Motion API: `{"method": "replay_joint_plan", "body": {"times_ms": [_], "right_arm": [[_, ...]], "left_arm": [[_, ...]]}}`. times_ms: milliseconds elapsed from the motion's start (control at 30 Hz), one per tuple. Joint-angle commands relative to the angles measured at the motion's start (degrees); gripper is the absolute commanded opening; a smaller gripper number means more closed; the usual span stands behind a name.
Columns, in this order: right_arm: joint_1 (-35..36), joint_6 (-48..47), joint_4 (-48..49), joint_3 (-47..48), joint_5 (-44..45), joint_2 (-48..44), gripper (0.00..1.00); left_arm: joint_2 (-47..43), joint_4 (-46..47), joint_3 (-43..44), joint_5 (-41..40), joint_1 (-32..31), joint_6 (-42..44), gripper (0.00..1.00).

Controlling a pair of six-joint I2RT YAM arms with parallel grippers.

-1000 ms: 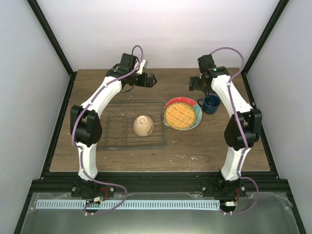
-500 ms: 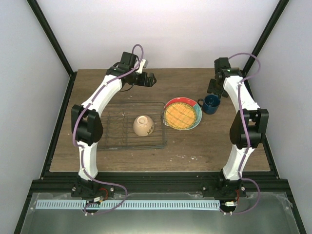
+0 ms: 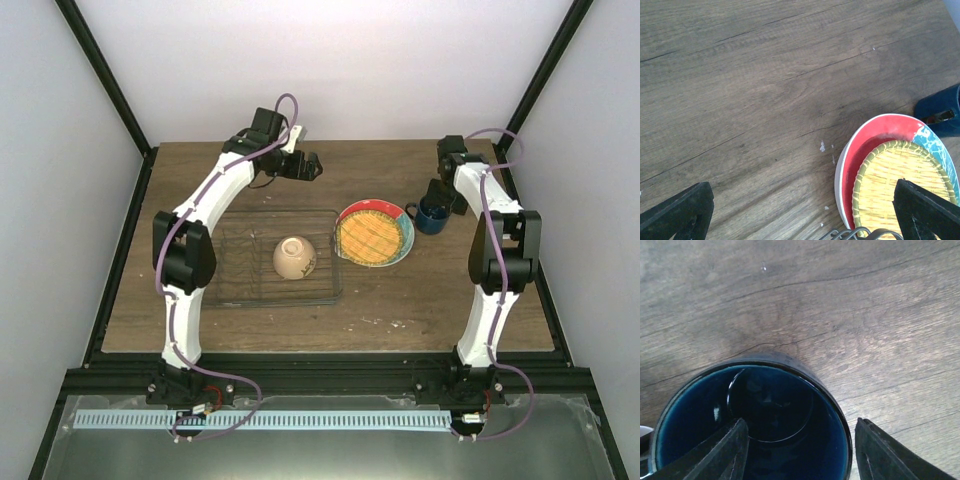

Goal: Load the mixed dishes into the dish rack

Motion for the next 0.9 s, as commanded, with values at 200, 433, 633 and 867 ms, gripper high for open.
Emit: {"method": "replay_joint_plan", "body": {"times_ms": [200,433,633,867], "right_arm": [[-0.8,-0.7,4.8,-5.0,-1.3,1.9,0.51],[-0.8,-0.8,6.5,-5.7,-2.6,2.1,0.24],[-0.8,-2.0,4.8,-1.4,-1.7,2.9,0.01],[-0.8,-4.9,6.9,5.7,-2.2,3.2,0.01]], "left_arm": [[1.4,-1.2,2.1,1.6,0.5,0.4,1.00],[1.9,-1.2,2.1,2.0,0.8,0.3,1.00],[2.3,-0.8,2.8,4.6,1.4,-0.8,1.00],[3.8,0.0,7.9,14.9,2.8,-7.0,1.00]]}}
